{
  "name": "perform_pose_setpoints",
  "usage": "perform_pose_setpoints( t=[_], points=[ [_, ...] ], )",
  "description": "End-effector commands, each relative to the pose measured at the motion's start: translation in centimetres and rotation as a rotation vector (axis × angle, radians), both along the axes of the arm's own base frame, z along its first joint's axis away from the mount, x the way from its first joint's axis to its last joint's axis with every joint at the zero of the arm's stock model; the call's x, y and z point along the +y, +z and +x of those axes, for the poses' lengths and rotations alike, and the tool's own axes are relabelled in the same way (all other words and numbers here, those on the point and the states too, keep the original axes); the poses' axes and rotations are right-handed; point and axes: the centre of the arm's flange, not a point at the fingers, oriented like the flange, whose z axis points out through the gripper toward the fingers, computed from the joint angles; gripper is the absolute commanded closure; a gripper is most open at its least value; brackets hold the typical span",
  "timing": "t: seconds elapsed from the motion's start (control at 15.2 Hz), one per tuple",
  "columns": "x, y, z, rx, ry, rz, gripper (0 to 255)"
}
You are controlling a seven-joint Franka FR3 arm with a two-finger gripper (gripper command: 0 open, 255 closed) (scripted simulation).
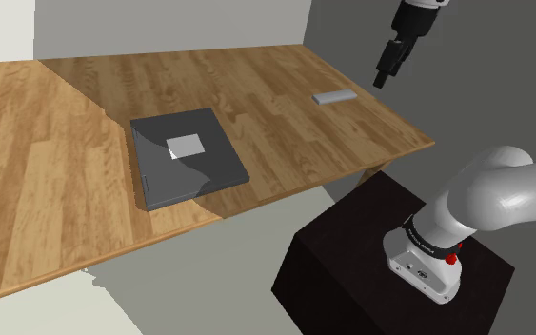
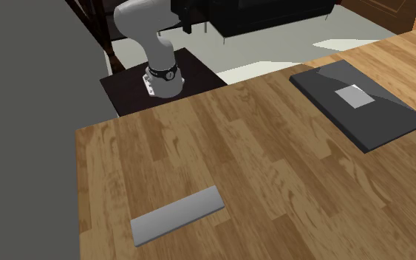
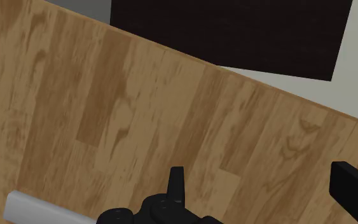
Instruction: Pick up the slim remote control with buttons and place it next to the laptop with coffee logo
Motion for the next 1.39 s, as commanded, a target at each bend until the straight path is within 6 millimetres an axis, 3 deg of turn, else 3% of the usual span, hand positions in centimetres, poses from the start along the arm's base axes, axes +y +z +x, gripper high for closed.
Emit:
perform_pose_setpoints(
  t=[0.0, 0.66, 1.32],
  points=[
    [0.0, 0.0, 0.0, 0.000, 0.000, 0.000, 0],
    [-10.5, -6.3, 5.3, 0.005, 0.299, 0.015, 0],
    [-18.9, -12.7, 13.3, 0.011, 0.599, 0.030, 0]
  ],
)
